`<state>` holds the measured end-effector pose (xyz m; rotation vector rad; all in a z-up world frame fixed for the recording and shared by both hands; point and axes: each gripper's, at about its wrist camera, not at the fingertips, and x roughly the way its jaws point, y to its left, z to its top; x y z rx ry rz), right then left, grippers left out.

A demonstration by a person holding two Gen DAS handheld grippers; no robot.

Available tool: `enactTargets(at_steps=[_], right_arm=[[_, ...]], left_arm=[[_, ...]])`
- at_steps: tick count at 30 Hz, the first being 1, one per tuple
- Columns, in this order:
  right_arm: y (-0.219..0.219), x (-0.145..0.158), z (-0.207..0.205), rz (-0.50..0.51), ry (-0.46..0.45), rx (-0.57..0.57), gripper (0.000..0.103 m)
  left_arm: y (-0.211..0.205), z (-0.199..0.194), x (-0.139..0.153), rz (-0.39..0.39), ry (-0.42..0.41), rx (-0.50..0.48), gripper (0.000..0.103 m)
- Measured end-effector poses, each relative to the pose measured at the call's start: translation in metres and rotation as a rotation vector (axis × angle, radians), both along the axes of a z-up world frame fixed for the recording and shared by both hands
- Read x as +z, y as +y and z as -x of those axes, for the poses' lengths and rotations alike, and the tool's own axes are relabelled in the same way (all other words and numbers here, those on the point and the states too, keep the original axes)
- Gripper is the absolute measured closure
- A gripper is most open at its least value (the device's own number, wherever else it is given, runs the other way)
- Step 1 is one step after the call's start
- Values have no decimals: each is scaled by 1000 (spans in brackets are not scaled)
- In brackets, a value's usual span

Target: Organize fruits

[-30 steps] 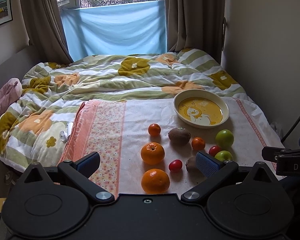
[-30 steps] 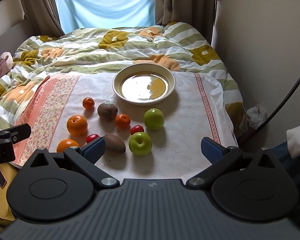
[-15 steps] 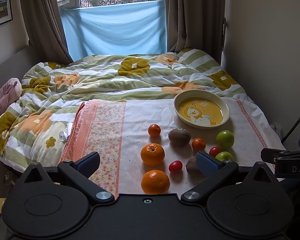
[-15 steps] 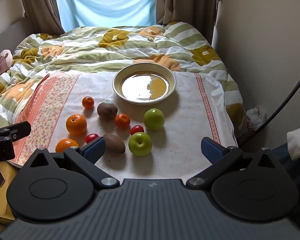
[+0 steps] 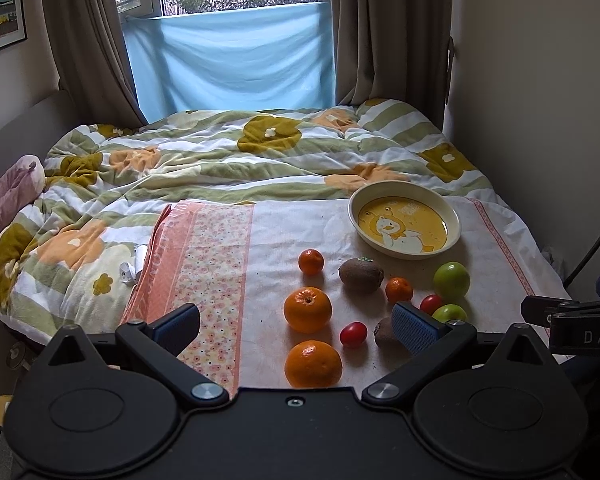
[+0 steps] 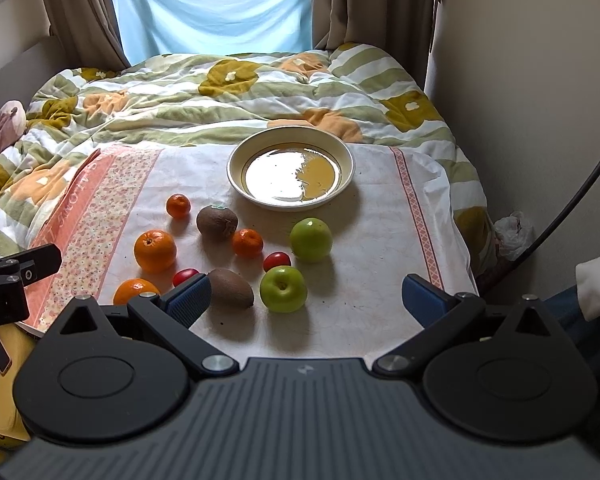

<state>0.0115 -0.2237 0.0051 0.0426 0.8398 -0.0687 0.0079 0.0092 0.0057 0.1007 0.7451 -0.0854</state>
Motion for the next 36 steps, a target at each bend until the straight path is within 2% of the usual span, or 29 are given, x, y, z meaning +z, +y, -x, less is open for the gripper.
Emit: enactTargets(at_steps=[16, 24, 29, 32, 36], right_arm=[[1, 1, 1, 1, -2, 1, 0], [8, 6, -2, -9, 18, -13, 0], [12, -4, -8, -5, 16, -25, 0], [16, -19, -16, 9, 27, -13, 0], [14, -43, -29, -26, 46, 10, 0]], left_arm=[[6, 0, 3, 12, -2, -2, 0], [13, -7, 4, 12, 32, -31, 0], [17, -14, -14, 7, 47, -70, 0], [16, -24, -35, -1, 89, -75, 0], [12, -33, -61, -8, 128, -74, 0]])
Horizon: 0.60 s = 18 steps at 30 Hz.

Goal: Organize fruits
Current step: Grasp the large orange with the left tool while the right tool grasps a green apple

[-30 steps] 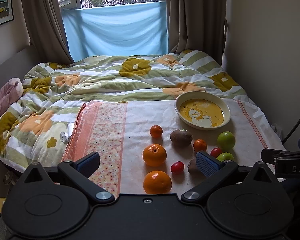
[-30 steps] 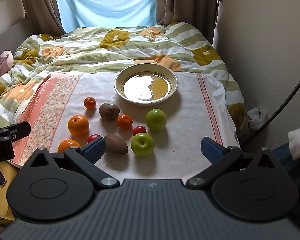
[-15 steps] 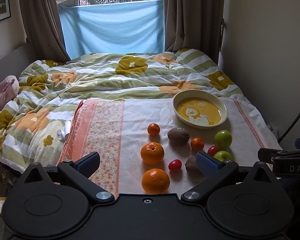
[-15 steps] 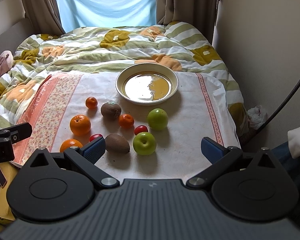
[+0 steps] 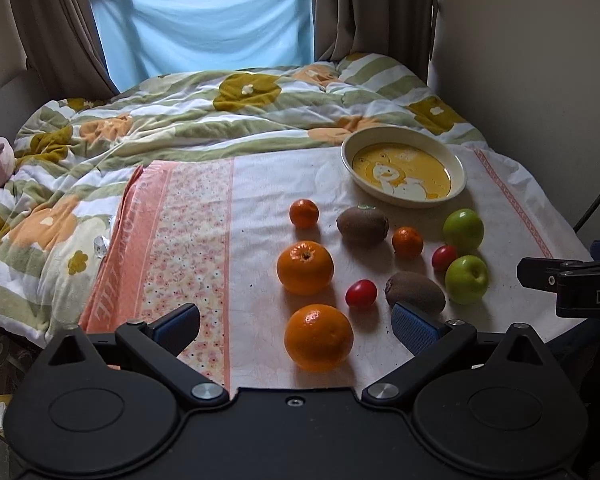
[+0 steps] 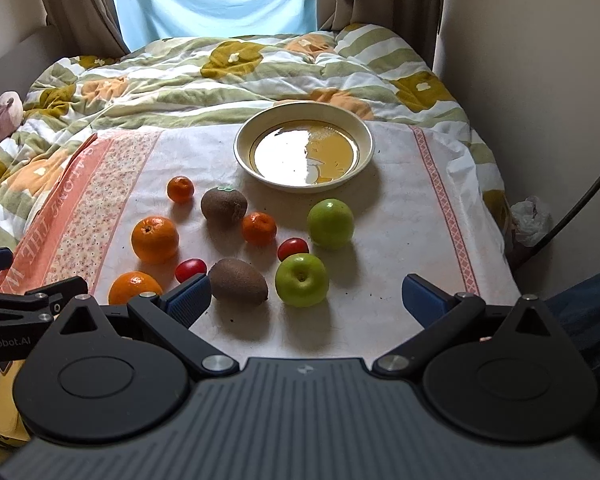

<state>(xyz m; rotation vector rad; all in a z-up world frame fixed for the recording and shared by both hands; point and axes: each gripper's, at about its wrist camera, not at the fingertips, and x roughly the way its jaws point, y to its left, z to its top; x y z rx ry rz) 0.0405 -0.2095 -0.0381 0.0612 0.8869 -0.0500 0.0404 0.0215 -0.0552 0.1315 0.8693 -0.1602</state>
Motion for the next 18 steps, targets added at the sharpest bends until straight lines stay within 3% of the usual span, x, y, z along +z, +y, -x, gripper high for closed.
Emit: enactTargets(at_steps=[11, 18], right_arm=[[-16, -69, -42, -57, 59, 18, 0], [-22, -95, -56, -83, 83, 28, 0]], left_arm=[[-22, -28, -66, -31, 70, 33, 3], [-29, -37, -95, -47, 102, 65, 5]])
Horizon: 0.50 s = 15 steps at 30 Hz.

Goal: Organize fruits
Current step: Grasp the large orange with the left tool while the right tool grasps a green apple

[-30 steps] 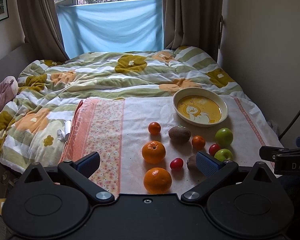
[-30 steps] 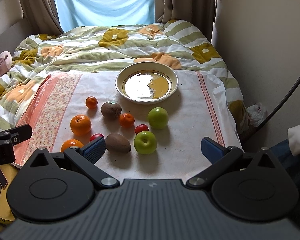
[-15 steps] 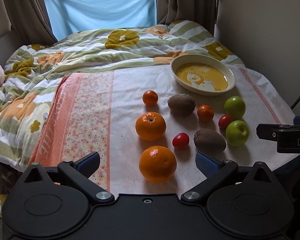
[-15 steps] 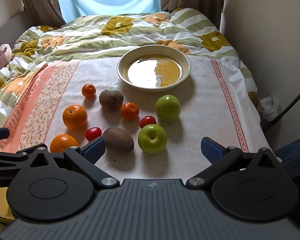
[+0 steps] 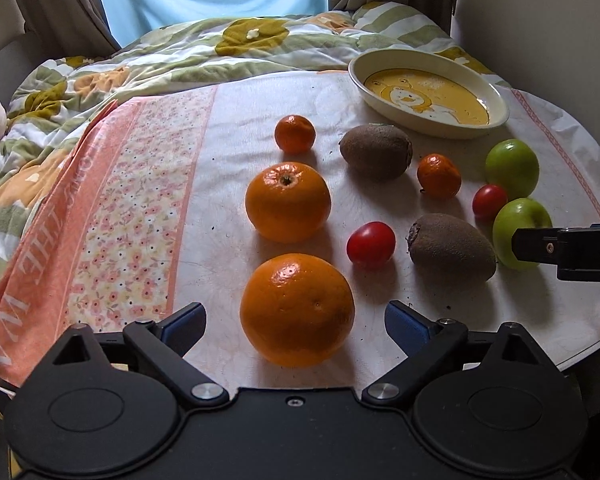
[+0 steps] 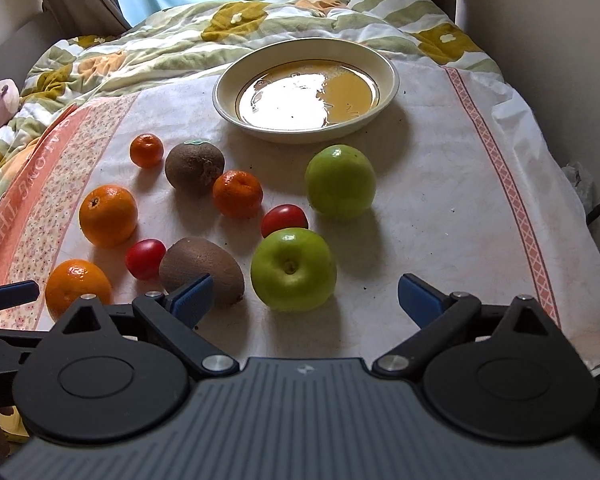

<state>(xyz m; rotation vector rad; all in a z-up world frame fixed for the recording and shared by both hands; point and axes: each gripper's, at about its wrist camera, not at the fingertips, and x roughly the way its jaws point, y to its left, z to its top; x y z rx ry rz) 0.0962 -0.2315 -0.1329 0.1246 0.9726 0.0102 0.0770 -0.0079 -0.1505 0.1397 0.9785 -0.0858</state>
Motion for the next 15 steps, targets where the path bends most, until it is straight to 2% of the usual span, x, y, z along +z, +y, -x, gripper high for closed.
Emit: enactTargets(at_steps=[3, 8, 11, 13, 15], right_arm=[[1, -5, -4, -5, 3, 9, 0], [2, -11, -12, -1, 1, 7, 2], [3, -13, -15, 1, 4, 9, 8], [4, -15, -18, 6, 14, 13, 17], [5, -18, -20, 3, 20, 14, 21]], left_arm=[[-1, -1, -7, -10, 3, 13, 11], [-4, -3, -11, -20, 0, 18, 16], [-5, -4, -10, -24, 4, 22, 22], [-4, -4, -10, -23, 12, 25, 29], [-4, -4, -10, -19, 9, 19, 31]])
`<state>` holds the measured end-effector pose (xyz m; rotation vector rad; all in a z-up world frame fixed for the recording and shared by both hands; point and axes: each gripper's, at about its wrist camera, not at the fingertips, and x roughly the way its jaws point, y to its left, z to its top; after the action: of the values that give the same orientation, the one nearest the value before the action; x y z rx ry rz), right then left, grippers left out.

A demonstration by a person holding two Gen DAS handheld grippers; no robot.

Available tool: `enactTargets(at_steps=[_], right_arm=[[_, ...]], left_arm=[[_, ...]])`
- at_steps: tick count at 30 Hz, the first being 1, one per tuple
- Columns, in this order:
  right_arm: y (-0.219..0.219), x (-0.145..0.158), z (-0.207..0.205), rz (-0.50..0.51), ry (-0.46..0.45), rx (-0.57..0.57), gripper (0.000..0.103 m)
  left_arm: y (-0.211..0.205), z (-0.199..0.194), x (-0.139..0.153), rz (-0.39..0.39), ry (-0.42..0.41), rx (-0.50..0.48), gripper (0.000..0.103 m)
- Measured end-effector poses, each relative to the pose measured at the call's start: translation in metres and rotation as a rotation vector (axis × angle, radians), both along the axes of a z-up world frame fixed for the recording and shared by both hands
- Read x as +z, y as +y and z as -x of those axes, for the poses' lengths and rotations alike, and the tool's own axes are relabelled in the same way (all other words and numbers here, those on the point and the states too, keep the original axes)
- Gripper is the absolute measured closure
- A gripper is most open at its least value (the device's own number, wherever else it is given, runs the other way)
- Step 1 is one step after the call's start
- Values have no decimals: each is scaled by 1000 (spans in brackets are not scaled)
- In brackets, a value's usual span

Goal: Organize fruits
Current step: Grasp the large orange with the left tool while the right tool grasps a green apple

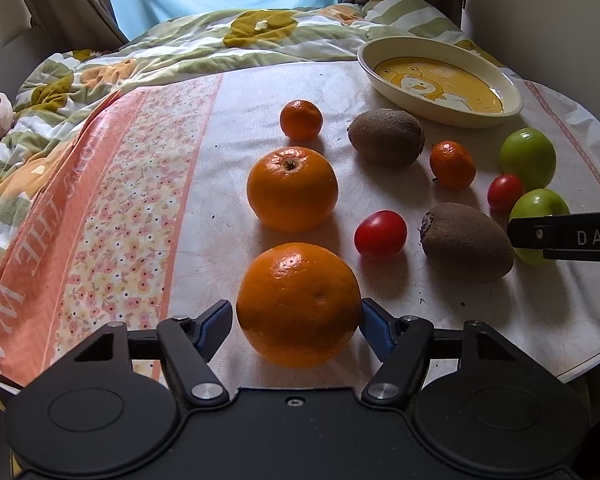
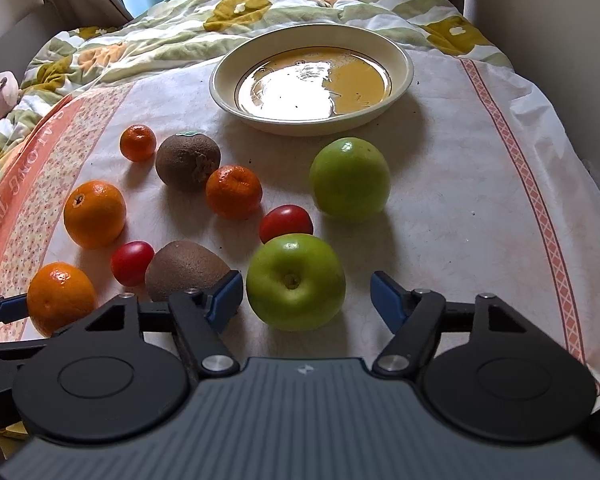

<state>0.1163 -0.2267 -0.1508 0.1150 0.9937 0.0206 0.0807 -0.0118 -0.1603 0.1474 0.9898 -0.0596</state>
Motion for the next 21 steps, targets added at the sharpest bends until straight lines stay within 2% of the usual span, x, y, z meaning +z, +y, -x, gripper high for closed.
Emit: enactTargets(at_steps=[3, 14, 18, 21], right_arm=[[1, -3, -2, -1, 6, -3, 23], [3, -4, -3, 3, 11, -6, 25], [3, -4, -4, -11, 14, 1, 35], [5, -4, -4, -3, 13, 9, 35]], left_arm=[[-2, 0, -1, -1, -2, -9, 34], [0, 0, -1, 6, -7, -18, 35], [1, 1, -1, 15, -8, -16, 35], [1, 1, -1, 16, -9, -13, 36]])
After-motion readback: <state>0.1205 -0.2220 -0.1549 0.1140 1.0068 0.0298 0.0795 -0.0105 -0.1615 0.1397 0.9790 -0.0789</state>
